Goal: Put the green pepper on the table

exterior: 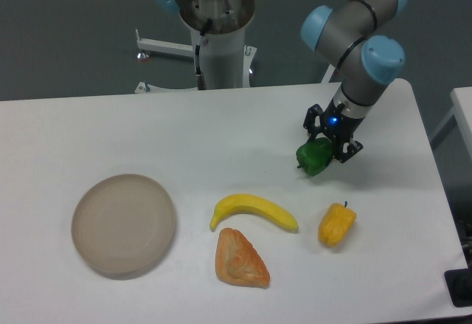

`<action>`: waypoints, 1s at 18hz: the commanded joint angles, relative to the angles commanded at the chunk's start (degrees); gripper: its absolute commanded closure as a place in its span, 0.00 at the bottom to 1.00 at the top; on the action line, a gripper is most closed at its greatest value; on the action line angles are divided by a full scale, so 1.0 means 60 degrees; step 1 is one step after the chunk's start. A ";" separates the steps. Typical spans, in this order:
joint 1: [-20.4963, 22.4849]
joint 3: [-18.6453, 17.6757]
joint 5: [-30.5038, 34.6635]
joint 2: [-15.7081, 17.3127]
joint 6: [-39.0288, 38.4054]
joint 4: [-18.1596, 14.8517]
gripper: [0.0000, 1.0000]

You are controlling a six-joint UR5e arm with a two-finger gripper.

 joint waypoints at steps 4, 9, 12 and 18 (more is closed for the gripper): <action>0.0029 -0.0058 -0.0336 -0.0044 -0.0233 0.0000 0.55; 0.0015 -0.0073 -0.0337 -0.0073 -0.0264 0.0000 0.55; 0.0014 -0.0073 -0.0337 -0.0088 -0.0278 0.0000 0.55; 0.0014 -0.0074 -0.0337 -0.0103 -0.0322 0.0000 0.54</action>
